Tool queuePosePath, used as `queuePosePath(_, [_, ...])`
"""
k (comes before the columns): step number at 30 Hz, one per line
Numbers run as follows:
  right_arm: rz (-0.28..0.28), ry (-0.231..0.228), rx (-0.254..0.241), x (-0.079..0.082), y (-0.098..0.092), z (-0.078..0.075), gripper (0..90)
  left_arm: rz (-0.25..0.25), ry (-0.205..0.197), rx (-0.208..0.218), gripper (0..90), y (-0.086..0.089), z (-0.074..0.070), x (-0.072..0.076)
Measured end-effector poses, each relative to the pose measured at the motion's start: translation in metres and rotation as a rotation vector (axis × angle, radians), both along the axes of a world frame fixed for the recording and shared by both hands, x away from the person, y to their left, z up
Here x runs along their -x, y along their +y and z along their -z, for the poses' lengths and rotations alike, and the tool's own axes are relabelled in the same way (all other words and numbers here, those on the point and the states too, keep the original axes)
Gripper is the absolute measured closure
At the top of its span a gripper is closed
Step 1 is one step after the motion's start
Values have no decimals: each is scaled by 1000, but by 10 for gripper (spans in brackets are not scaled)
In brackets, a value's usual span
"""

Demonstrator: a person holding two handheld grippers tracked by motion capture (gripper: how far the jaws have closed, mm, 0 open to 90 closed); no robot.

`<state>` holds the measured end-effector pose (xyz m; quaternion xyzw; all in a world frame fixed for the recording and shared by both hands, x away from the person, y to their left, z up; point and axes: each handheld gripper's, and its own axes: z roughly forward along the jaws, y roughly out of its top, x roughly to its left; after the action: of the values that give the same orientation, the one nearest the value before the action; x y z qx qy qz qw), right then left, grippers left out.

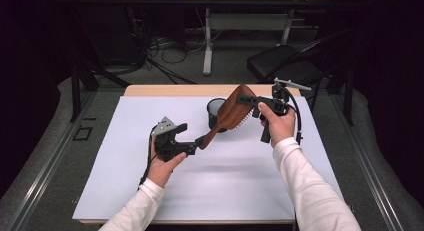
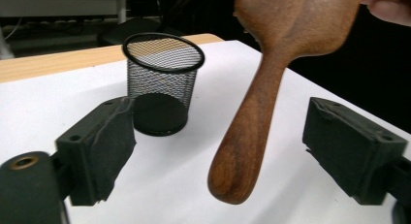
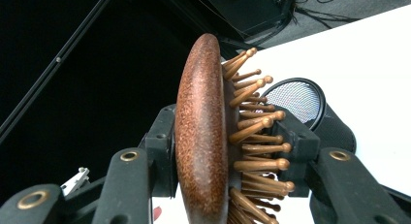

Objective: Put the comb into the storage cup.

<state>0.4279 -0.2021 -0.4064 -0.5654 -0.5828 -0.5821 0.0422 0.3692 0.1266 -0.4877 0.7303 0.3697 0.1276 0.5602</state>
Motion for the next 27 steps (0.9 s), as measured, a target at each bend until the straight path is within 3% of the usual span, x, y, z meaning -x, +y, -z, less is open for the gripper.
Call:
queuePosePath(12, [24,-16,6,1,-4,-1,509,-34,39,28,4,8,3,-7])
queuePosePath(21, [38,-24,6,1,-5,-2,509,-46,44,50,3,10,2,-8])
queuePosePath(27, [47,-26,9,1,-7,-3,509,-74,23,2,3,14,1,-8])
